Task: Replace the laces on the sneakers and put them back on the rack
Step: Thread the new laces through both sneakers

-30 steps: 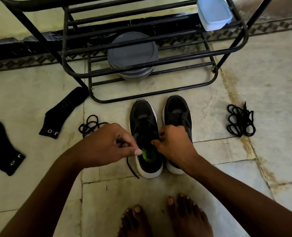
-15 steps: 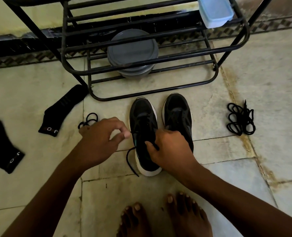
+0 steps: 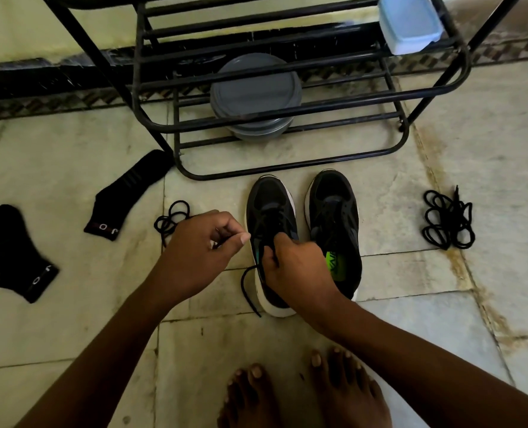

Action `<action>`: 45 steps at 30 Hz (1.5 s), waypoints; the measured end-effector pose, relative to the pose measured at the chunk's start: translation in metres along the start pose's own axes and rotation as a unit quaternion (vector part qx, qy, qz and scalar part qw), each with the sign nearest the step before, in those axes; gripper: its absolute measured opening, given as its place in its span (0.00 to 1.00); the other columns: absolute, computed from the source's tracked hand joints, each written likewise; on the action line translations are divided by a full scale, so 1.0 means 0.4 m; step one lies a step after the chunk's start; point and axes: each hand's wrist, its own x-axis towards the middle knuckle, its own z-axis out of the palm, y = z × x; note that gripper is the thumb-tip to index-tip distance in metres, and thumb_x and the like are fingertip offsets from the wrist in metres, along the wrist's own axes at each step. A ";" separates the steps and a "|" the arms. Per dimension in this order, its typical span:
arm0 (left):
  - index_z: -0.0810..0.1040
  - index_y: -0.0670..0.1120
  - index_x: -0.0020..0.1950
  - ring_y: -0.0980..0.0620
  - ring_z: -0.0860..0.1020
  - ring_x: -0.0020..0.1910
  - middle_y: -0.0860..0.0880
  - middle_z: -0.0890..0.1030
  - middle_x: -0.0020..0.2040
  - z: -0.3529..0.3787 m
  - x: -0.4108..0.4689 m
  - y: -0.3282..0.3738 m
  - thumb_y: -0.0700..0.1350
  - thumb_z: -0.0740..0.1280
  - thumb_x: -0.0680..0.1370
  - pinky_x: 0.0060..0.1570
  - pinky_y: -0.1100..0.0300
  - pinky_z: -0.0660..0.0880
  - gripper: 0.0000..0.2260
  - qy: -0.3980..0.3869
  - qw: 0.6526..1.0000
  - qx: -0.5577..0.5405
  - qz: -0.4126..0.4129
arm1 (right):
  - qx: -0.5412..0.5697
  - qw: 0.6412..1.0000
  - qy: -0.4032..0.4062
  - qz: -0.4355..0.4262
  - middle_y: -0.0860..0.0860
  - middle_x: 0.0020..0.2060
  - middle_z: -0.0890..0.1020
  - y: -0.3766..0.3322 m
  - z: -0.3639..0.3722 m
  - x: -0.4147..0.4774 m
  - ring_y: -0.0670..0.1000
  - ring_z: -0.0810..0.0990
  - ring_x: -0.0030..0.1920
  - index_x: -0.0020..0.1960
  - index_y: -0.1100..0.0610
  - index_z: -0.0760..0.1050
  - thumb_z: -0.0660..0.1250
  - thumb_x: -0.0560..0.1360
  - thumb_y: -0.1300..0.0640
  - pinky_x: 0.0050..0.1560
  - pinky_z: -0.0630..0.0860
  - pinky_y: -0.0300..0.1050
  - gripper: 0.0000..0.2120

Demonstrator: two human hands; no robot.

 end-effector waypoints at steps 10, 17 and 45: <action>0.78 0.41 0.46 0.49 0.86 0.45 0.47 0.88 0.46 0.050 0.032 0.040 0.38 0.63 0.83 0.42 0.69 0.75 0.08 -0.035 0.972 -0.227 -0.051 | 0.173 0.984 0.006 0.033 0.48 0.32 0.79 0.007 -0.083 -0.060 0.47 0.82 0.32 0.43 0.55 0.71 0.72 0.75 0.59 0.32 0.79 0.54 0.10; 0.80 0.40 0.42 0.53 0.84 0.48 0.49 0.85 0.41 0.060 0.068 0.058 0.38 0.66 0.77 0.50 0.59 0.78 0.05 -0.122 0.965 -0.232 0.001 | 0.197 0.976 0.078 -0.053 0.46 0.39 0.84 0.026 -0.175 -0.042 0.43 0.84 0.37 0.51 0.57 0.77 0.75 0.76 0.61 0.37 0.80 0.35 0.07; 0.84 0.40 0.42 0.48 0.87 0.41 0.45 0.87 0.39 0.094 0.068 0.050 0.36 0.81 0.67 0.44 0.61 0.82 0.09 0.013 0.967 -0.220 -0.125 | 0.229 0.971 -0.019 -0.061 0.47 0.40 0.83 0.121 -0.150 0.040 0.48 0.83 0.42 0.49 0.59 0.82 0.70 0.78 0.64 0.45 0.81 0.45 0.03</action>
